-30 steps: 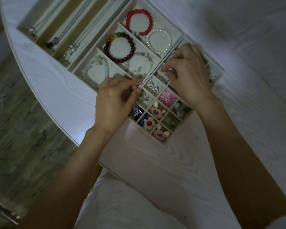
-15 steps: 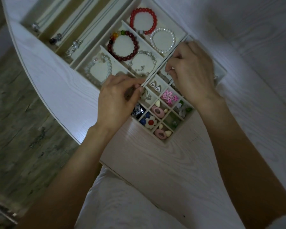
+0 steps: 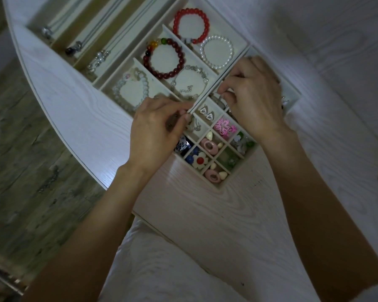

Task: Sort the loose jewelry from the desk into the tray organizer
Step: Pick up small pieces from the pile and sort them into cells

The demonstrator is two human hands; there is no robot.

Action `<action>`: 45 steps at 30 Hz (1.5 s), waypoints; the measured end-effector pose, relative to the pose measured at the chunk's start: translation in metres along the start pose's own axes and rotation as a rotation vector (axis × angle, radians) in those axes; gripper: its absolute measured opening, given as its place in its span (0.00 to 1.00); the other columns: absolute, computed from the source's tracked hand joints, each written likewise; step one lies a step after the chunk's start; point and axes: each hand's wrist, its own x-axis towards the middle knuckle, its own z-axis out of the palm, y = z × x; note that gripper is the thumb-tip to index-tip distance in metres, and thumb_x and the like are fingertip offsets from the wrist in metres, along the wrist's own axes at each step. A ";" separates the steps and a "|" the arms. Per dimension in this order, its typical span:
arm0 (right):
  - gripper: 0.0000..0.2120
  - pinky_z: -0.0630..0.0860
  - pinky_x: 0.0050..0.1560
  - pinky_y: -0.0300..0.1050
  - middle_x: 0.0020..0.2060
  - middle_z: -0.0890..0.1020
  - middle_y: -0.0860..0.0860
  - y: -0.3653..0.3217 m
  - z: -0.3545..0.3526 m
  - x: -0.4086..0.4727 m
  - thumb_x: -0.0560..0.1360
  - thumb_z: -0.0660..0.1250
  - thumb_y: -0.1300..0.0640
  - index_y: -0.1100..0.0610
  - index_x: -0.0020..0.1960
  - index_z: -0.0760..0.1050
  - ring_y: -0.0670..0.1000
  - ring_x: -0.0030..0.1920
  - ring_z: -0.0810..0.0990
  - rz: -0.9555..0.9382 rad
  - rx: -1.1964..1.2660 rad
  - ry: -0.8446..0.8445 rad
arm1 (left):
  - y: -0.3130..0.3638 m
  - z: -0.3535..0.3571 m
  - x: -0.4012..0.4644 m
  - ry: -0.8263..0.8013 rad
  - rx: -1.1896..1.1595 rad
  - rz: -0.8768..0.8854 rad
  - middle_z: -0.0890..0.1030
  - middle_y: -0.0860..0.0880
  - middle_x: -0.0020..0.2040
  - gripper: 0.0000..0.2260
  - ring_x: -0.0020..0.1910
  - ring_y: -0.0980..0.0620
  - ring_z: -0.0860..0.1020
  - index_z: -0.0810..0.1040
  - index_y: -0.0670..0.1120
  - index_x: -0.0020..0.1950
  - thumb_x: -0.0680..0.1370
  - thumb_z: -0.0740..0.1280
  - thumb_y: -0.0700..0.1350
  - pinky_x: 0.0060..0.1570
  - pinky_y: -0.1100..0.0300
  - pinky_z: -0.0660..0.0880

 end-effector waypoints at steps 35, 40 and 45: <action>0.03 0.71 0.41 0.46 0.39 0.77 0.53 -0.058 0.003 -0.041 0.66 0.76 0.59 0.57 0.36 0.83 0.55 0.46 0.74 0.105 0.001 -0.070 | -0.003 -0.008 -0.014 -0.005 0.014 0.006 0.82 0.53 0.49 0.09 0.48 0.49 0.76 0.82 0.48 0.56 0.76 0.69 0.44 0.51 0.63 0.66; 0.04 0.74 0.42 0.46 0.40 0.78 0.54 -0.066 0.010 -0.038 0.65 0.77 0.62 0.59 0.36 0.82 0.55 0.46 0.76 0.106 -0.129 -0.064 | -0.004 -0.007 -0.014 -0.015 0.001 0.015 0.82 0.53 0.49 0.09 0.49 0.48 0.77 0.82 0.49 0.56 0.77 0.68 0.45 0.52 0.61 0.67; 0.04 0.75 0.42 0.46 0.41 0.78 0.55 -0.068 0.004 -0.045 0.65 0.76 0.63 0.60 0.35 0.80 0.57 0.48 0.77 0.124 -0.119 -0.051 | -0.005 -0.006 -0.014 0.000 -0.012 0.018 0.82 0.53 0.48 0.09 0.49 0.48 0.78 0.82 0.48 0.56 0.77 0.68 0.45 0.53 0.56 0.69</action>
